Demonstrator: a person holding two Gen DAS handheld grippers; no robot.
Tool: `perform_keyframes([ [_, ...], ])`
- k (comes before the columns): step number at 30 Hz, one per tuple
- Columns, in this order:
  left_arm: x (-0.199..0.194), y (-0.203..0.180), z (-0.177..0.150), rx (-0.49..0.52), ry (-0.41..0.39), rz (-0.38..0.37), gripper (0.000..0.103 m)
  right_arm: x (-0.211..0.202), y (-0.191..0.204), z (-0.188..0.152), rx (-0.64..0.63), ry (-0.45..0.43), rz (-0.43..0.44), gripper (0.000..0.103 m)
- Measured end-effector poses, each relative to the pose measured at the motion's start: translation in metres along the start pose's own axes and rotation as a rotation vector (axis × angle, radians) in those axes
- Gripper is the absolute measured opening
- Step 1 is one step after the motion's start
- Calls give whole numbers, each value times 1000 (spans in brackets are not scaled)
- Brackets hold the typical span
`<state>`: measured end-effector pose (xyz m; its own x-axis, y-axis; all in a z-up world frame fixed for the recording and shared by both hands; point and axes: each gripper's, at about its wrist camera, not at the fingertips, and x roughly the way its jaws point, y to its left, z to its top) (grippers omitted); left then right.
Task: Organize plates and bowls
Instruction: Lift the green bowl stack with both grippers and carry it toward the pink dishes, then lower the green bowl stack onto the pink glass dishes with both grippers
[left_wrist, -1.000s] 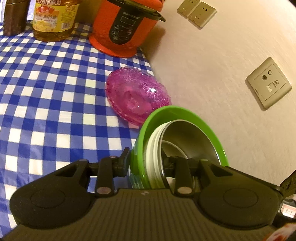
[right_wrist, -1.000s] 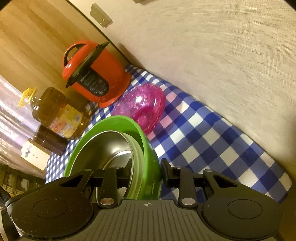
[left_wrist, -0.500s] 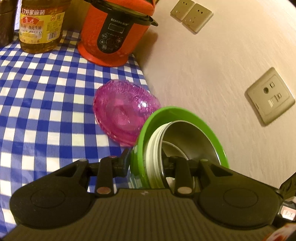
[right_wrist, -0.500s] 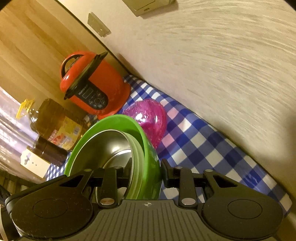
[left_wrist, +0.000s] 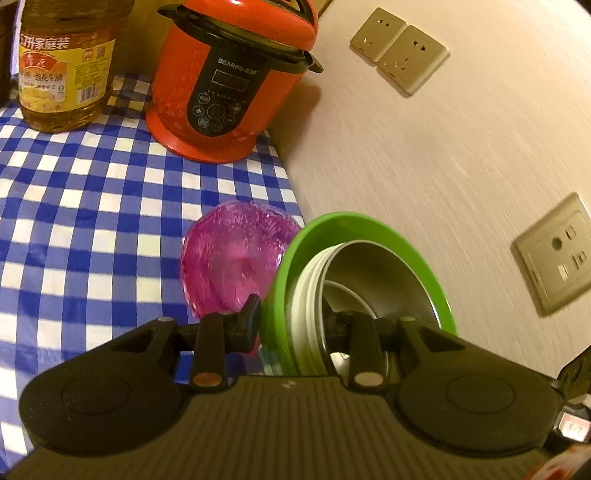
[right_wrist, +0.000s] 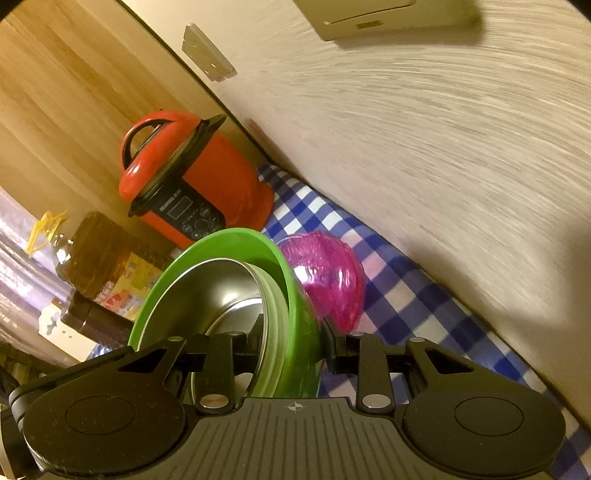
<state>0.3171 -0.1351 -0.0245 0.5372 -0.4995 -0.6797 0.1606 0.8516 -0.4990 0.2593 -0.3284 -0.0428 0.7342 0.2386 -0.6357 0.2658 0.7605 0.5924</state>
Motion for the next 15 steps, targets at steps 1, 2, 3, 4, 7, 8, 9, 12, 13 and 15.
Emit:
perform_keyframes([
  [1,4,2,3,-3,2,-1,27,4,1,3,-3,-1,-2,30],
  [2,8,4,6,-7,4,-3,27,8,2,5,-6,-1,-4,30],
  [3,11,6,8,-10,6,-4,27,12,2,7,-10,0,-6,30],
  [4,14,8,10,-14,8,-5,27,16,3,10,-15,1,-9,30],
  [7,26,13,18,-19,10,-7,27,28,5,15,-24,1,-19,30],
  [8,30,14,21,-18,10,-6,27,32,5,17,-27,0,-22,30],
  [9,34,15,23,-16,12,-5,27,36,6,19,-30,-1,-24,30],
  [12,46,18,31,-5,18,6,26,50,6,23,-36,-2,-30,30],
  [13,49,18,32,-3,19,7,26,54,5,24,-36,-1,-31,30],
  [15,57,22,35,-2,23,7,26,62,5,27,-41,1,-36,29],
])
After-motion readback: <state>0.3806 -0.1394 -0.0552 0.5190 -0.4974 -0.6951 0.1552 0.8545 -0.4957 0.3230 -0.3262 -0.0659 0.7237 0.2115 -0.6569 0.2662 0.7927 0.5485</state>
